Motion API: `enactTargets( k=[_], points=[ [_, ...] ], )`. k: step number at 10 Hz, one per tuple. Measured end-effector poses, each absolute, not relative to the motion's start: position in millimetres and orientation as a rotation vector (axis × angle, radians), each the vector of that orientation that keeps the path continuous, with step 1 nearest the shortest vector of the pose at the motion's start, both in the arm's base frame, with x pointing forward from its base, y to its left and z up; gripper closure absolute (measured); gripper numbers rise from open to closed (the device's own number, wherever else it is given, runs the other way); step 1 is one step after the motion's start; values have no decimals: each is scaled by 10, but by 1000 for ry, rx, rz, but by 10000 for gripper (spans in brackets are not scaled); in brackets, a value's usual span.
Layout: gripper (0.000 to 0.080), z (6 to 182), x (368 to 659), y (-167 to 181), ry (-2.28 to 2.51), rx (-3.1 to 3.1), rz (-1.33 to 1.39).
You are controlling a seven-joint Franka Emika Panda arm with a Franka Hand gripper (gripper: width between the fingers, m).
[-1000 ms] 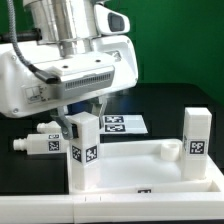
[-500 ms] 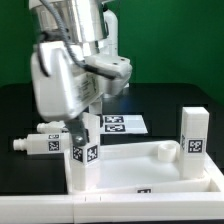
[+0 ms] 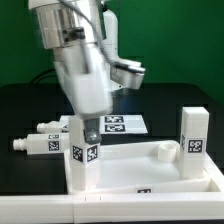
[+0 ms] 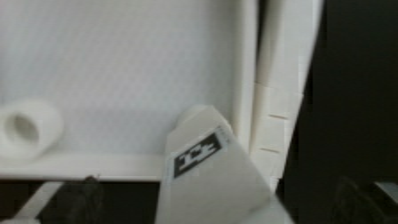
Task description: Assemble desk
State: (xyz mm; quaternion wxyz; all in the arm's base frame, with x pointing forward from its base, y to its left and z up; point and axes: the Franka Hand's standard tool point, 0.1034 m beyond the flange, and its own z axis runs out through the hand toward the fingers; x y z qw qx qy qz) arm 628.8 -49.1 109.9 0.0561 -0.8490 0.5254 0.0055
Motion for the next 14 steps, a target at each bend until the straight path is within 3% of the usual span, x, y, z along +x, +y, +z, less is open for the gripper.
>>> enactTargets(
  k=[2, 5, 10, 14],
  points=[
    [150, 1112, 6307, -500, 1421, -2694, 15],
    [516, 1111, 6307, -501, 1496, -2655, 19],
    [515, 1111, 6327, -553, 2431, -1778, 59],
    [512, 1115, 6298, -535, 2475, -1737, 62]
  ],
)
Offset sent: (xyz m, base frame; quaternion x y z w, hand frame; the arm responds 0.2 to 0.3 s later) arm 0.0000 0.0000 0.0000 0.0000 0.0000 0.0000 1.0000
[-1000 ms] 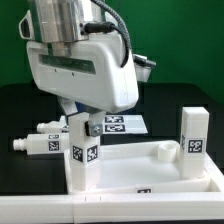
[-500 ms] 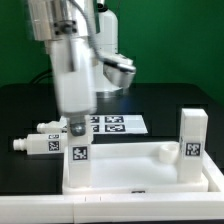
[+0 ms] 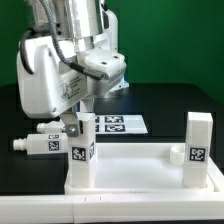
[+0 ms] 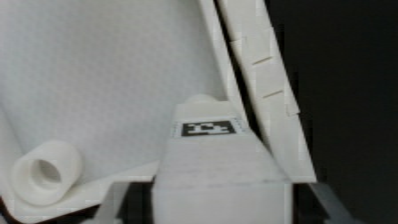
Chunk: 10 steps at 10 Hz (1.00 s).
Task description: Assemble desk
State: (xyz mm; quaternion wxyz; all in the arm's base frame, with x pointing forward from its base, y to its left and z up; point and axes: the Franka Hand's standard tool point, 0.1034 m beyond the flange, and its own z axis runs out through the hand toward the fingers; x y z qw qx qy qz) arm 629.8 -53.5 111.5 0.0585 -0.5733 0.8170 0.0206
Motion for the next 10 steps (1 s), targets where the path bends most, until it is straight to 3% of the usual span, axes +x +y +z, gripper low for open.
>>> enactTargets(
  k=[1, 2, 3, 4, 5, 10],
  points=[
    [434, 1106, 6295, -533, 2476, -1737, 63],
    [250, 1127, 6303, -517, 2455, -1764, 62],
    [250, 1217, 6320, -459, 2408, -1810, 67],
    [170, 1359, 6333, -390, 2361, -1844, 83],
    [156, 1441, 6343, -350, 2342, -1849, 89],
    [150, 1415, 6298, -259, 2290, -1966, 77]
  ],
)
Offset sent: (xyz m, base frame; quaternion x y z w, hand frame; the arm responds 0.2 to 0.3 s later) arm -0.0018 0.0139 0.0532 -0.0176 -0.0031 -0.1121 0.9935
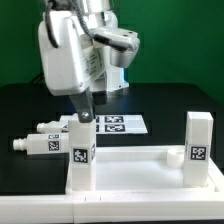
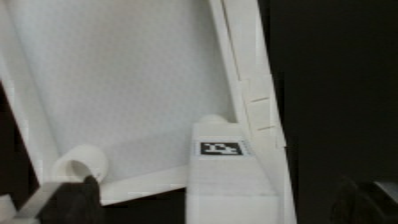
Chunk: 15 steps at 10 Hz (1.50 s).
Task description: Assemble desk
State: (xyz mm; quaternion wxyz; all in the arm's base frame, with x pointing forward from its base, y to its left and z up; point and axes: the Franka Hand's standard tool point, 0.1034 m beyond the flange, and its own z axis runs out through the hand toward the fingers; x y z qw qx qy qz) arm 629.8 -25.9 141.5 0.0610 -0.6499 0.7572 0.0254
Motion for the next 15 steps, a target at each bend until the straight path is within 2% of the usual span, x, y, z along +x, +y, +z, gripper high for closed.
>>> enactTargets(
  k=[1, 3, 4, 8, 10, 12, 13, 15],
  points=[
    [150, 1440, 6211, -120, 2254, -2006, 77],
    [150, 1352, 5888, 169, 2245, -2044, 121],
    [150, 1305, 5822, 262, 2253, -2056, 137],
    [150, 1263, 5812, 220, 2244, -2063, 125],
    [150, 893, 5380, 271, 2265, -2102, 91],
    [150, 509, 5178, 345, 2295, -2175, 111],
    [150, 393, 5142, 396, 2317, -2185, 114],
    [150, 401, 5154, 392, 2305, -2196, 113]
  ],
)
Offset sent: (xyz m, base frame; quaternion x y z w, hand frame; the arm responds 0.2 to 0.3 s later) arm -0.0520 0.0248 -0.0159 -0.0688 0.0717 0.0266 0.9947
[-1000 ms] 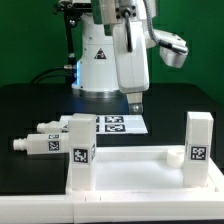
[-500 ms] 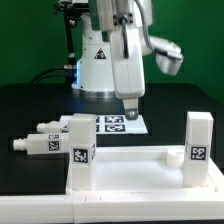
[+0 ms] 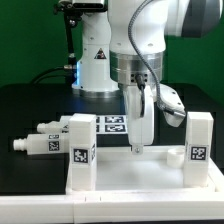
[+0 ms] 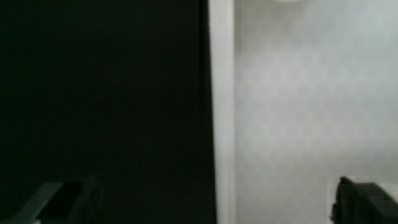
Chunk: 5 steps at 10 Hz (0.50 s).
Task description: Assemble desk
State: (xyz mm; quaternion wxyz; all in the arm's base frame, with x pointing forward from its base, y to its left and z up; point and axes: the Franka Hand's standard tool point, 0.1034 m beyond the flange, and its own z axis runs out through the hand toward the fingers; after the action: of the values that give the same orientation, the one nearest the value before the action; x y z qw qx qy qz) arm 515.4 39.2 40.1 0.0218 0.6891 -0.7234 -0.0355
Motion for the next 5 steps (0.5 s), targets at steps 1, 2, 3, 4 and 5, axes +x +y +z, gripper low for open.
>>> enactTargets(
  k=[1, 2, 3, 4, 5],
  points=[
    [150, 387, 5180, 379, -2272, 2131, -72],
    [150, 333, 5179, 345, -2335, 2115, 10],
    [150, 220, 5104, 354, -2340, 2102, 28],
    [150, 134, 5086, 395, -2340, 2097, 48],
    [150, 74, 5068, 437, -2326, 2104, 63]
  ],
)
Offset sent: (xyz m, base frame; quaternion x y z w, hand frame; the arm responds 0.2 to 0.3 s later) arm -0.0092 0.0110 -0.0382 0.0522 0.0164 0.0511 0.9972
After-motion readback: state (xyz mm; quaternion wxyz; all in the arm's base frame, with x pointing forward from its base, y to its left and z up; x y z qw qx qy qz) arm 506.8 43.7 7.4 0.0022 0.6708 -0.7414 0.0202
